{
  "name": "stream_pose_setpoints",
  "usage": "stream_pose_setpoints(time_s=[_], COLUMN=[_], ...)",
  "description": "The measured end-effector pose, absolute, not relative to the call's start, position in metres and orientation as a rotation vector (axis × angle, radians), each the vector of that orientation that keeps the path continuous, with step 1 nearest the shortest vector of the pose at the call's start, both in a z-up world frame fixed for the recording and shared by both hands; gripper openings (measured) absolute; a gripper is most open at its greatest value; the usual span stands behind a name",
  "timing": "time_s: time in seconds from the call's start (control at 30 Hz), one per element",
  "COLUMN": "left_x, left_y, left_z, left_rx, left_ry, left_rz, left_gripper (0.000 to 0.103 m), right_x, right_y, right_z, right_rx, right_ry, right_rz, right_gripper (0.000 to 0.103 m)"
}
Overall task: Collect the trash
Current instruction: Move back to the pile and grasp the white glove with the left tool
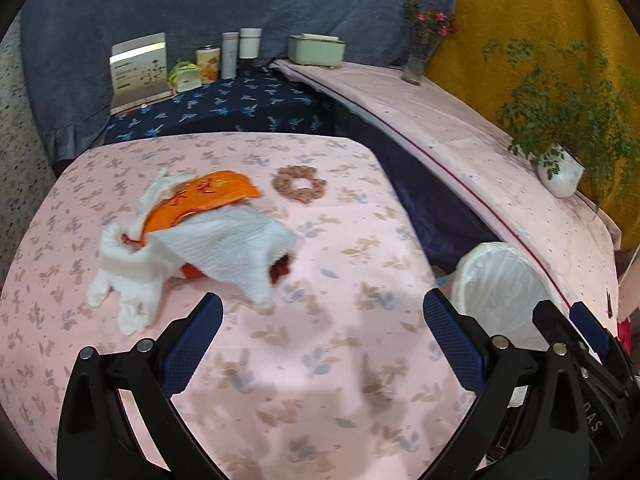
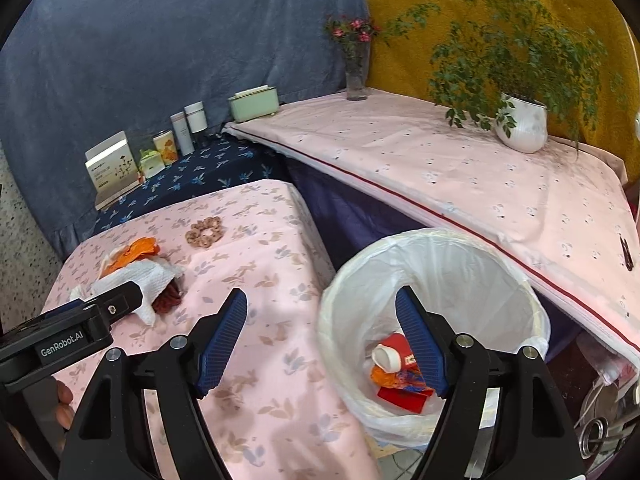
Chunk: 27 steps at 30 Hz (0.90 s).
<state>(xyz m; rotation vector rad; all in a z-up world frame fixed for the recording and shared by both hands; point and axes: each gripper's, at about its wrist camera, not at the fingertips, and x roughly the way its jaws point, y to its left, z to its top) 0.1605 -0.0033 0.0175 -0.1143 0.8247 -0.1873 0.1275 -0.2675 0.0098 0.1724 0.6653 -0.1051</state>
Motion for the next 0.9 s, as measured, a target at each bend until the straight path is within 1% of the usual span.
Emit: stream_pose_setpoints(time_s=[0.3, 0.57, 0.77, 0.8, 0.9], left_x=[0.173, 0.196, 0.214, 0.217, 0.226], left_y=[0.064, 0.132, 0.169, 0.173, 0.181], left_z=[0.007, -0.010, -0.017, -0.018, -0.023], left_rx=[-0.155, -0.227, -0.289, -0.290, -0.301], left_ry=[0.840, 0.889, 0.918, 0.922, 0.941], left_rz=[-0.073, 0.032, 0.065, 0.068, 0.060], left_gripper=[0.096, 0.096, 0.095, 0.095, 0.090], right_x=[0.147, 0.172, 0.195, 0.198, 0.212], right_y=[-0.210, -0.154, -0.114, -0.108, -0.092], right_z=[0.003, -0.006, -0.013, -0.014, -0.015], right_rx=[0.132, 0.095, 0.095, 0.096, 0.094], right_ry=[0.692, 0.726, 0.748, 0.750, 0.750], right_rz=[-0.018, 0.064, 0.126, 0.133, 0.144], right_gripper=[0.074, 0.074, 0.074, 0.074, 0.074])
